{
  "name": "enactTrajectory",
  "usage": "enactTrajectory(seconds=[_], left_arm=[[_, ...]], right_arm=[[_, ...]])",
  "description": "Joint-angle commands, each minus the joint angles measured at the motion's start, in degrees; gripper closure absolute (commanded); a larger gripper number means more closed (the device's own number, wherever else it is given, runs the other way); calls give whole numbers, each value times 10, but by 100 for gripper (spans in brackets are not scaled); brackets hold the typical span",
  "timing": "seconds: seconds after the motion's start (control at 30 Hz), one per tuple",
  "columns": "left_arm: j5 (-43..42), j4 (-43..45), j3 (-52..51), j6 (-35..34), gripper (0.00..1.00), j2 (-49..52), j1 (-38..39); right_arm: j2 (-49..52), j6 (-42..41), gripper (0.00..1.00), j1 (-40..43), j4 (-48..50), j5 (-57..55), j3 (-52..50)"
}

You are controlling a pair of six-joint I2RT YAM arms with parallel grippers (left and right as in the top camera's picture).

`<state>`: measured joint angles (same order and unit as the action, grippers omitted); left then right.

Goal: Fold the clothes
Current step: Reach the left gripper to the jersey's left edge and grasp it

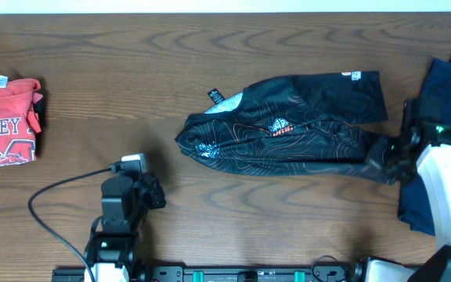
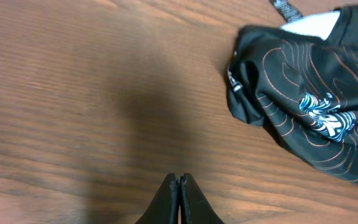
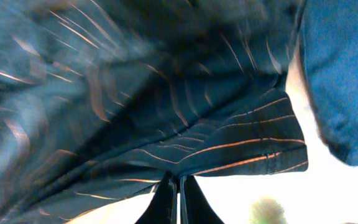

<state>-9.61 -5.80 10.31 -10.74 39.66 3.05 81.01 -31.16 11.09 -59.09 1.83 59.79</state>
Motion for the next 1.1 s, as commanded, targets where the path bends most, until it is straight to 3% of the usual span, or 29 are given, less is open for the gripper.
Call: enactTrajectory(seconds=[0.0, 0.27, 0.4, 0.43, 0.5, 0.57, 0.63, 0.7, 0.77, 0.9, 1.07], left_arm=[[-20, 6, 44, -5, 94, 30, 19], [-20, 71, 64, -9, 94, 97, 104], [-20, 88, 64, -56, 94, 160, 167], [-20, 91, 64, -67, 92, 174, 179], [-20, 104, 64, -92, 76, 205, 203], [-20, 121, 64, -109, 76, 227, 219], [-19, 150, 64, -122, 68, 251, 231], [-20, 183, 64, -151, 51, 276, 235], [-19, 211, 64, -178, 43, 303, 235], [-25, 230, 64, -242, 42, 345, 235], [-32, 239, 64, -252, 45, 374, 235]], right_arm=[[1, -9, 99, -27, -5, -8, 59], [1, -5, 99, -89, -6, -31, 131], [1, -5, 99, -109, -15, -38, 143], [1, -5, 99, -111, -20, -38, 143], [3, -5, 99, -112, -28, -38, 143], [3, -5, 99, -112, -35, -42, 143], [3, -4, 99, -112, -40, -42, 143], [3, 0, 99, -112, -42, -42, 143], [3, 0, 99, -112, -44, -42, 143], [3, 5, 99, -112, -50, -42, 143], [3, 6, 99, -112, -52, -42, 143]])
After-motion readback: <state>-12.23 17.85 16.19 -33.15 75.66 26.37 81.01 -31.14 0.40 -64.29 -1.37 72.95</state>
